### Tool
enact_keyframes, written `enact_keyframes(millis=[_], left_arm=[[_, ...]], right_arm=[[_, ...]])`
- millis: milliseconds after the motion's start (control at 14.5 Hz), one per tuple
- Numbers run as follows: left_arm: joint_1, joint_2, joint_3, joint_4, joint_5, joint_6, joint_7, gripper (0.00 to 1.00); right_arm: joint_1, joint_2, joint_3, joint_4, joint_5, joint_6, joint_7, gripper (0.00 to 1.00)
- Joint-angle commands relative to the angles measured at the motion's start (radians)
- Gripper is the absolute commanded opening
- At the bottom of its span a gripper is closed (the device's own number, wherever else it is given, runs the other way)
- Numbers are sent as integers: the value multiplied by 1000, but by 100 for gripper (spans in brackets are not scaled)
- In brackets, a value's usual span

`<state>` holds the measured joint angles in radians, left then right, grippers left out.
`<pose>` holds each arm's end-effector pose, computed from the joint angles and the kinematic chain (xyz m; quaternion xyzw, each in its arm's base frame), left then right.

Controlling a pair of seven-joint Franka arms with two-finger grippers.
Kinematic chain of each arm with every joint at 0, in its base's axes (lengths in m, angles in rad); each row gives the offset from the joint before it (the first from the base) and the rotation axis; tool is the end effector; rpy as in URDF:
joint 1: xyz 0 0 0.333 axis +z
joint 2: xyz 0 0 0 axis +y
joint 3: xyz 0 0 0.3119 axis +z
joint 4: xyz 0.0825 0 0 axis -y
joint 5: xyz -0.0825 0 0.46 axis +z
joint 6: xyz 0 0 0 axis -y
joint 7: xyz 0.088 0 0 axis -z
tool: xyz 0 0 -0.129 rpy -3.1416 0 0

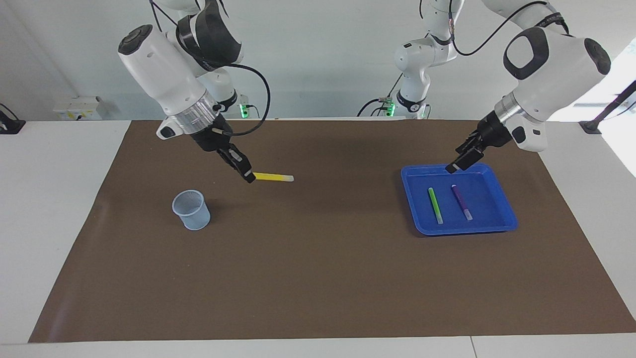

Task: Right arm passes pens to left for tray arrangement
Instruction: 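Carry the yellow pen to the left gripper while the left gripper approaches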

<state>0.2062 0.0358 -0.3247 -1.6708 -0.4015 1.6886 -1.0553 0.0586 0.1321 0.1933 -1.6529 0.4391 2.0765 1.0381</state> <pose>0.6374 -0.1197 0.5416 0.8620 0.4642 -0.1193 0.1649 0.6838 0.2006 0.5248 -0.8590 0.4418 0.0163 0.2581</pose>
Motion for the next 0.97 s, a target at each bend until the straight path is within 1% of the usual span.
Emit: enact_keyframes(millis=[0, 69, 276, 414, 552, 690, 828, 897], left_arm=[[-4, -31, -58, 26, -30, -3, -303, 100], [-4, -37, -82, 39, -30, 6, -402, 100], [-5, -39, -154, 68, -16, 88, -676, 100], [-5, -51, -181, 80, 6, 91, -779, 100], [-37, -68, -183, 82, 36, 95, -851, 100], [-73, -68, -183, 82, 122, 118, -961, 100], [-125, -66, -183, 88, 203, 114, -1060, 100], [-158, -66, -185, 109, 258, 112, -1106, 100]], right_arm=[[-10, 35, 96, 28, 79, 124, 208, 0], [-10, 41, 121, 28, 113, 184, 267, 0], [-5, 47, 201, 44, 119, 208, 348, 0], [0, 57, 245, 62, 102, 211, 416, 0], [4, 57, 284, 56, 101, 232, 425, 0], [4, 57, 319, 51, 90, 234, 427, 0], [12, 57, 343, 54, 63, 237, 456, 0], [12, 57, 350, 54, 41, 237, 473, 0]])
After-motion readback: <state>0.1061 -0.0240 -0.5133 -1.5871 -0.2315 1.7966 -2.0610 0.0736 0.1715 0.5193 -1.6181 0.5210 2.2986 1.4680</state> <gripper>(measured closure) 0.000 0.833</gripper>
